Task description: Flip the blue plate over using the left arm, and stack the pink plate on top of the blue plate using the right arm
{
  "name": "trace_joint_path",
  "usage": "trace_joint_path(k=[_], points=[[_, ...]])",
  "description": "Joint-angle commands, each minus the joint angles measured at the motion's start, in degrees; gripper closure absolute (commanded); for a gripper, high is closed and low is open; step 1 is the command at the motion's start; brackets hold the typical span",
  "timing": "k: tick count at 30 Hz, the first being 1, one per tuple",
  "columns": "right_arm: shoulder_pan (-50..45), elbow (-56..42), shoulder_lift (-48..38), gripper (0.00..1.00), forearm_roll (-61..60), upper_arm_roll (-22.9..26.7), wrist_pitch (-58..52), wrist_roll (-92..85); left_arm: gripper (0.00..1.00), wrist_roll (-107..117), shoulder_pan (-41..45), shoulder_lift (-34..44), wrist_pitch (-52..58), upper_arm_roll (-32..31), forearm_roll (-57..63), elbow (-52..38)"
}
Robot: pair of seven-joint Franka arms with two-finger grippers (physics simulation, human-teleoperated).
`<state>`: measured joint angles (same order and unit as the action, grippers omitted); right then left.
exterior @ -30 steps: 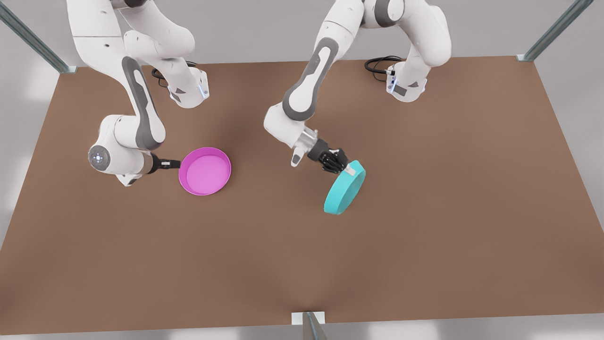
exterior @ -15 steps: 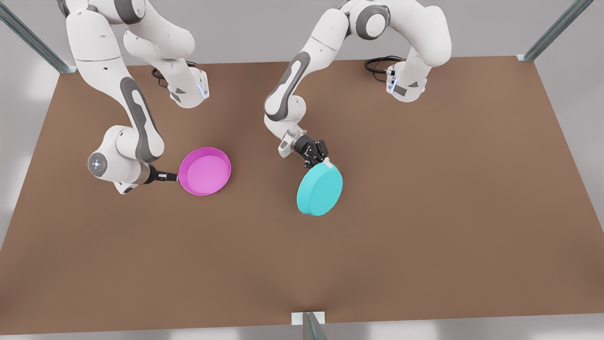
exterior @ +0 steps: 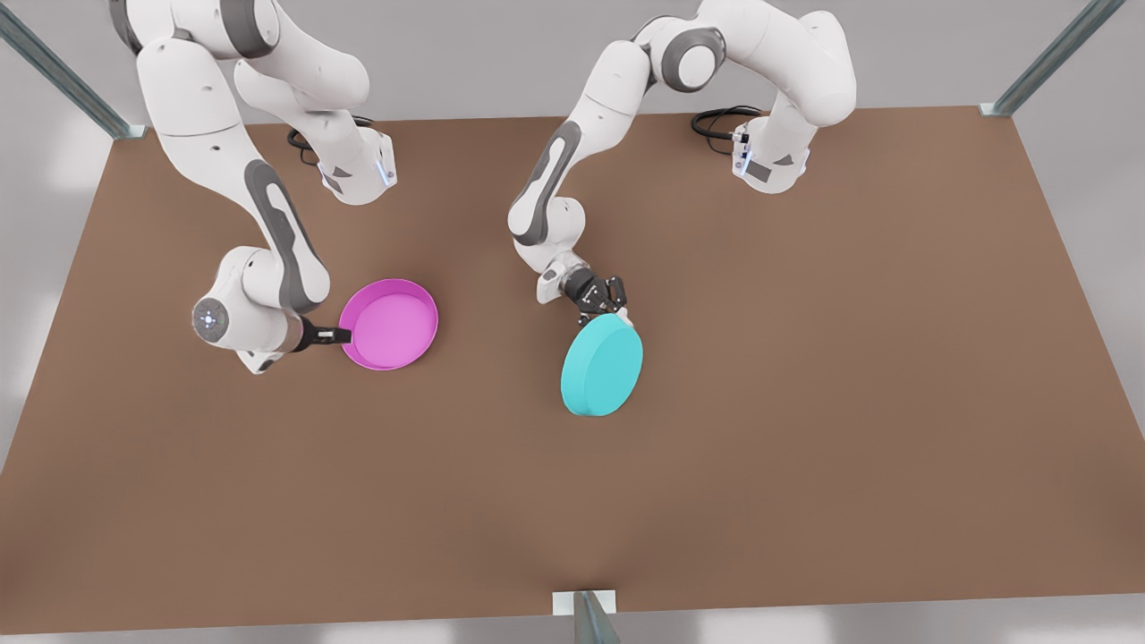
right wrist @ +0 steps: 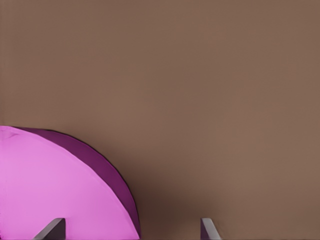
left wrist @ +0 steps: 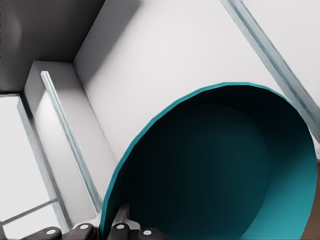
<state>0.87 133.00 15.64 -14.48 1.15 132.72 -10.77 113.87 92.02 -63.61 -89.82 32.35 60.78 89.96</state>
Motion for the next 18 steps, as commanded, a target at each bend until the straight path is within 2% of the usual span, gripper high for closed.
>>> trace_joint_path(k=[1,2,3,4,6,8,11,13,15,17,18], points=[[-0.1,0.0,0.1,0.0,-1.0,-0.5,0.5,-8.2,0.79,20.7,0.0,-0.5,-0.2,-0.1,0.0,0.0],[-0.2,0.0,0.0,0.0,-1.0,-0.5,0.5,-10.3,0.79,20.6,0.0,-0.7,-0.1,0.0,0.0,0.0],[-0.2,0.0,0.1,0.0,-1.0,-0.6,0.6,-12.2,0.6,20.5,0.1,-0.9,0.1,-0.1,-0.1,-0.1],[-0.2,0.0,0.1,0.0,-1.0,-0.6,0.6,-12.2,0.34,20.5,0.4,-1.0,0.3,-0.1,-0.2,-0.1],[-0.2,0.0,0.9,0.0,-1.0,-0.6,1.4,-12.2,0.07,20.4,1.7,-1.7,0.7,-0.1,-1.1,-0.1],[-0.2,-0.1,2.6,0.0,-1.0,-0.7,3.1,-12.2,0.0,20.1,3.9,-1.9,1.4,0.0,-3.8,-0.1],[-0.2,-0.1,3.0,0.0,-1.0,-0.8,3.5,-12.2,0.0,19.1,10.0,-1.8,3.8,0.1,-11.4,-1.1],[-0.1,-0.1,3.2,0.0,-1.0,-1.2,3.6,-12.2,0.0,15.9,12.7,-1.2,7.7,-0.5,-18.7,-5.7],[-0.1,-0.2,3.7,0.0,-1.0,-1.2,4.0,-12.2,0.0,12.2,11.9,1.5,12.9,-1.4,-24.1,-15.7],[-0.1,-0.2,3.9,0.0,-1.0,-1.2,4.3,-12.2,0.0,1.2,11.8,22.3,12.8,0.1,-37.0,-17.0],[-0.2,-0.2,4.0,0.0,-1.0,-1.3,4.4,-12.2,0.0,-7.8,11.0,36.1,14.3,4.0,-45.5,-20.7]])
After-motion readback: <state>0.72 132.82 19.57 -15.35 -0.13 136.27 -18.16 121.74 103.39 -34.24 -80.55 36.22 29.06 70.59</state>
